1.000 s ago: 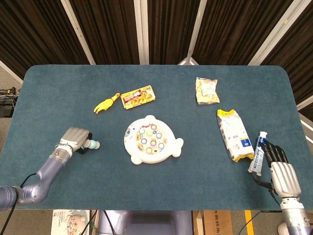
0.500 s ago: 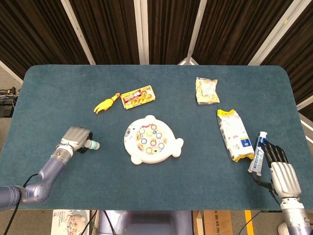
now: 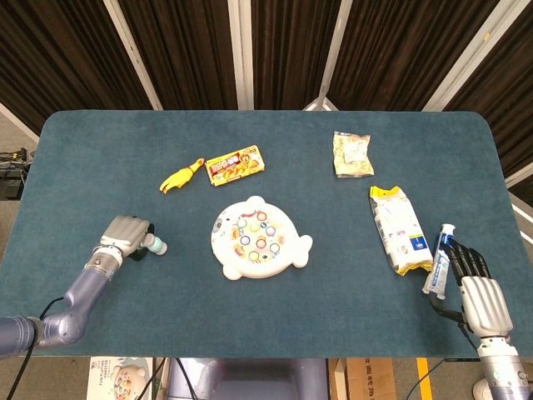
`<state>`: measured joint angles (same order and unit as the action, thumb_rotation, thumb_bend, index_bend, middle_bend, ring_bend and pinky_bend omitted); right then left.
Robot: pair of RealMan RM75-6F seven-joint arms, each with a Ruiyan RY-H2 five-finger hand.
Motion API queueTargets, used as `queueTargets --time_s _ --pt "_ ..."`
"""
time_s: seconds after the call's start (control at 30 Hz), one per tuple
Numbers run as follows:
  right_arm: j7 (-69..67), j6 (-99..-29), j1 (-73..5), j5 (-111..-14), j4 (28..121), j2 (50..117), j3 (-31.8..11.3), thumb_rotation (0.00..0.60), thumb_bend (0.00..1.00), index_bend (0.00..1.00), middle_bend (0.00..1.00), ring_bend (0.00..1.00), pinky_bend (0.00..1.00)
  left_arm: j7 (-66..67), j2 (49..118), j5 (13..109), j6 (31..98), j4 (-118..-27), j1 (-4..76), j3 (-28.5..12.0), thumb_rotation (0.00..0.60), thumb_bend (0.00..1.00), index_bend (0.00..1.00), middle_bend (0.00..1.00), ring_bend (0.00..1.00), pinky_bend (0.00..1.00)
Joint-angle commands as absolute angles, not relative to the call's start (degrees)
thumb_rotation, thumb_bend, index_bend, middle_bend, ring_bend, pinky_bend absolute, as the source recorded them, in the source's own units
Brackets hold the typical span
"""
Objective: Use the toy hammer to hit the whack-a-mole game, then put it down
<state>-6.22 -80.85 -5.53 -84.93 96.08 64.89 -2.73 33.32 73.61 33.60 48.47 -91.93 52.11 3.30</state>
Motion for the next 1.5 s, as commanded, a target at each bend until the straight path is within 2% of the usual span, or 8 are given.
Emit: queueTargets --time_s 0.03,0.4,0.53,0.67,0.87,0.93,1.23,1.5 --pt "-6.2 -80.9 -5.5 -85.0 96.1 64.9 -2.7 0.600 0.29 0.00 0.00 0.00 0.00 33.3 73.5 33.5 48.6 -92.1 52.1 3.3 0.600 0.47 0.44 0.39 0.29 0.42" --pt "-6.3 -81.2 -5.4 -85.4 96.1 64.9 -2.6 0.600 0.29 0.00 0.00 0.00 0.00 33.5 72.8 33.3 49.6 -93.0 51.8 3.2 0.600 0.28 0.39 0.37 0.26 0.39" --pt "-6.3 -81.2 -5.4 -85.5 96.2 64.8 -2.5 0.600 0.29 0.00 0.00 0.00 0.00 33.9 72.5 33.6 51.0 -93.3 51.5 3.2 0.600 0.13 0.34 0.31 0.23 0.35" --pt "-6.2 -81.2 -5.4 -85.6 96.2 64.7 -2.5 0.600 0.29 0.00 0.00 0.00 0.00 33.5 71.5 34.5 53.5 -94.5 50.7 2.7 0.600 0.10 0.27 0.25 0.20 0.32" --pt "-5.6 -80.3 -5.7 -86.9 95.9 64.0 -1.6 0.600 0.29 0.00 0.00 0.00 0.00 28.9 67.1 42.0 62.3 -101.3 46.0 1.7 0.600 0.06 0.09 0.06 0.03 0.11" --pt "-5.1 -80.1 -5.8 -87.3 95.9 63.7 -1.2 0.600 0.29 0.00 0.00 0.00 0.00 26.7 65.3 48.8 68.0 -104.7 42.4 2.9 0.600 0.05 0.03 0.01 0.00 0.04" --pt "-1.5 -81.3 -5.7 -89.9 95.3 63.4 -0.5 0.600 0.29 0.00 0.00 0.00 0.00 18.2 64.9 71.1 88.1 -108.8 25.2 11.4 0.600 0.03 0.00 0.00 0.00 0.00" --pt "0.4 -83.0 -5.4 -91.2 94.5 64.1 -0.5 0.600 0.29 0.00 0.00 0.00 0.00 15.2 67.2 81.7 98.4 -100.0 14.1 16.8 0.600 0.03 0.00 0.00 0.00 0.00"
